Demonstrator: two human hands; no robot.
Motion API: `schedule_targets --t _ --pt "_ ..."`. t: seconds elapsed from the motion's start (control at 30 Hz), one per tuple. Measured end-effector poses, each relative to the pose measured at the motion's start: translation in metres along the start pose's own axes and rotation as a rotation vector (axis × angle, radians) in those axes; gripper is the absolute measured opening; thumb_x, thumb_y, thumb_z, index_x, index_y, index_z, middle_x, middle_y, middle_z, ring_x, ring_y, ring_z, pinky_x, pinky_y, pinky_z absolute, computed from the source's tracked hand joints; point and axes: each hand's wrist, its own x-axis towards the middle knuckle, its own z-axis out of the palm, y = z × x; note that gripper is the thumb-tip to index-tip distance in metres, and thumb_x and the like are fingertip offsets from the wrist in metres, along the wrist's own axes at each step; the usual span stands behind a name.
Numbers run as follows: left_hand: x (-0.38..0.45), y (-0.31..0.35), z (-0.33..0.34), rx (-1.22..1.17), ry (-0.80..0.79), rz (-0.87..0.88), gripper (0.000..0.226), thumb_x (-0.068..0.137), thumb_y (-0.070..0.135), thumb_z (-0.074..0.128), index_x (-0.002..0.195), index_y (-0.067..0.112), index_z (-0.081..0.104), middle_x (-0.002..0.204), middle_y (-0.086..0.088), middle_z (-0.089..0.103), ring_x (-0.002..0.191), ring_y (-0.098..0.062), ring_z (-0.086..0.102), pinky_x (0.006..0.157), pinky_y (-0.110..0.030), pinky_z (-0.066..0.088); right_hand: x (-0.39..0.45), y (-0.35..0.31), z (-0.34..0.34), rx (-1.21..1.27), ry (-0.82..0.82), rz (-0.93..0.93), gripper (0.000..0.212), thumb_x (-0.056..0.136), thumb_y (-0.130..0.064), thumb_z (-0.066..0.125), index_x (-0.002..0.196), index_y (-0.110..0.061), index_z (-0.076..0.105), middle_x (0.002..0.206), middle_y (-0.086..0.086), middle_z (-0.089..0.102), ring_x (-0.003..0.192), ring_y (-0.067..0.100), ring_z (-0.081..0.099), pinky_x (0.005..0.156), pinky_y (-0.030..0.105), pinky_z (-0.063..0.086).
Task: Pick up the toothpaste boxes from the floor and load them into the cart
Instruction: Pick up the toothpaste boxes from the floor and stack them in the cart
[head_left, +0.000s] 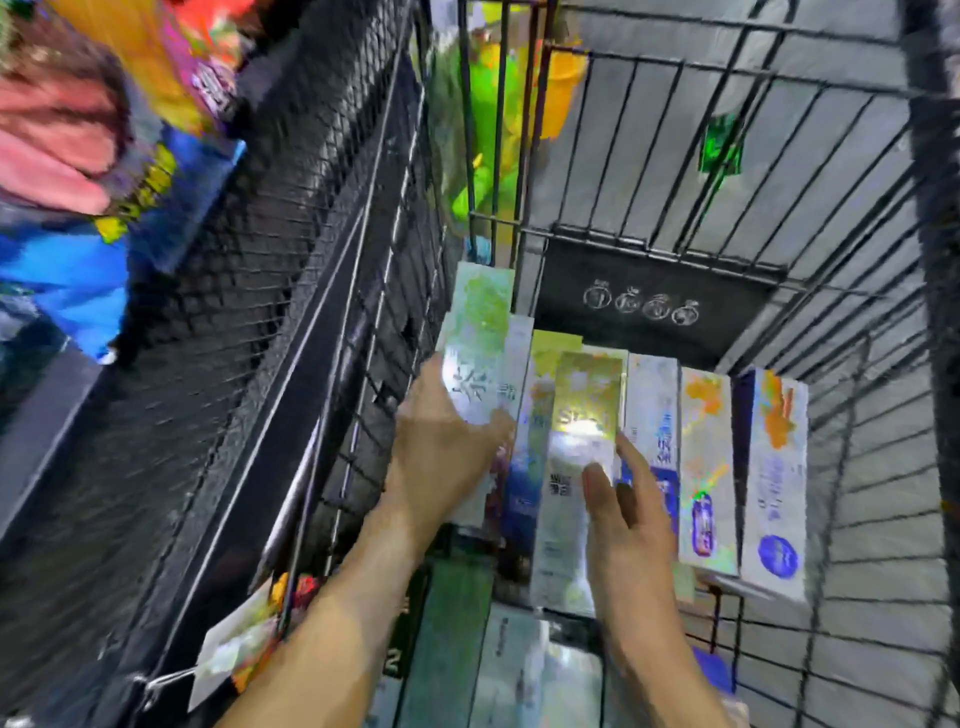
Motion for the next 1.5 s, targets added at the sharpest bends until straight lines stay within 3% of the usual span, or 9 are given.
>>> schedule_targets --t 0.1,0.23,0.33,0.43,0.6,0.8,1.03,1.27,1.5 --pt "0.008 -0.003 -0.004 0.079 -0.065 -0.021 0.051 0.076 0.033 0.078 0.121 0.037 0.055 0.108 0.017 0.065 0.098 -0.006 0.058 0.069 -0.002 0.037 0.007 0.007 0.005 0.014 -0.006 0.002 0.037 0.101 -0.020 0.057 0.129 -0.044 0.051 0.129 -0.006 0.059 0.119 0.000 0.055 0.098 0.013 0.040" --pt "0.011 -0.010 -0.007 0.153 -0.078 0.033 0.060 0.079 0.031 0.069 0.136 0.032 0.047 0.120 0.008 0.060 0.106 -0.015 0.058 0.082 -0.027 0.053 0.008 0.015 0.008 -0.007 -0.043 0.016 0.040 0.101 -0.025 0.055 0.134 -0.047 0.048 0.141 -0.002 0.056 0.133 0.011 0.050 0.114 0.029 0.036" --pt "0.006 -0.008 -0.005 0.309 -0.069 0.111 0.071 0.091 0.025 0.064 0.155 0.012 0.034 0.151 -0.009 0.043 0.132 -0.024 0.044 0.108 -0.028 0.037 0.008 0.019 0.006 -0.026 -0.051 0.005 0.041 0.101 -0.029 0.055 0.138 -0.045 0.049 0.142 -0.002 0.057 0.134 0.012 0.049 0.113 0.029 0.038" --pt "-0.001 -0.004 -0.001 0.391 -0.036 0.182 0.069 0.099 0.017 0.059 0.158 0.005 0.026 0.164 -0.016 0.023 0.151 -0.026 0.022 0.116 -0.024 0.018 0.007 0.016 0.008 -0.021 -0.068 -0.009 0.044 0.101 -0.028 0.054 0.142 -0.041 0.048 0.114 -0.004 0.059 0.112 0.010 0.056 0.094 0.016 0.041" --pt "0.003 -0.016 -0.006 0.491 0.003 0.347 0.059 0.089 -0.004 0.067 0.144 -0.001 0.048 0.148 -0.018 0.051 0.151 -0.030 0.026 0.116 -0.033 0.018 0.008 0.014 0.011 -0.016 -0.072 -0.043 0.040 0.103 -0.016 0.051 0.137 -0.036 0.049 0.060 -0.027 0.057 0.061 -0.010 0.054 0.060 0.004 0.040" --pt "-0.015 0.023 -0.043 0.453 -0.133 0.405 0.056 0.096 0.020 0.062 0.149 0.011 0.044 0.155 -0.010 0.042 0.148 -0.023 0.028 0.123 -0.027 0.017 0.015 0.014 0.024 0.045 -0.093 -0.007 0.040 0.104 -0.021 0.052 0.141 -0.034 0.049 0.099 0.002 0.071 0.093 0.016 0.068 0.074 0.020 0.054" --pt "-0.003 0.053 -0.109 0.596 0.160 0.754 0.059 0.094 0.023 0.059 0.145 -0.005 0.045 0.153 -0.021 0.042 0.148 -0.037 0.029 0.120 -0.053 0.028 0.037 0.014 0.050 -0.028 -0.039 0.049 0.036 0.099 -0.034 0.059 0.133 -0.040 0.049 0.110 -0.002 0.071 0.097 0.023 0.070 0.088 0.053 0.057" --pt "0.011 0.026 -0.096 0.581 0.096 0.665 0.072 0.094 0.021 0.065 0.154 -0.002 0.030 0.165 -0.017 0.019 0.150 -0.029 0.028 0.117 -0.041 0.034 0.045 0.005 0.084 -0.227 0.072 -0.107 0.025 0.097 -0.040 0.061 0.119 -0.032 0.053 0.090 -0.009 0.063 0.090 0.016 0.062 0.082 0.035 0.048" --pt "0.012 0.026 -0.097 0.623 0.077 0.660 0.072 0.098 0.030 0.054 0.156 -0.001 0.025 0.166 -0.016 0.017 0.153 -0.027 0.021 0.123 -0.041 0.027 0.055 0.016 0.087 -0.615 0.143 -0.164 0.039 0.099 -0.039 0.055 0.122 -0.008 0.062 0.120 0.013 0.053 0.113 0.030 0.046 0.099 0.040 0.039"
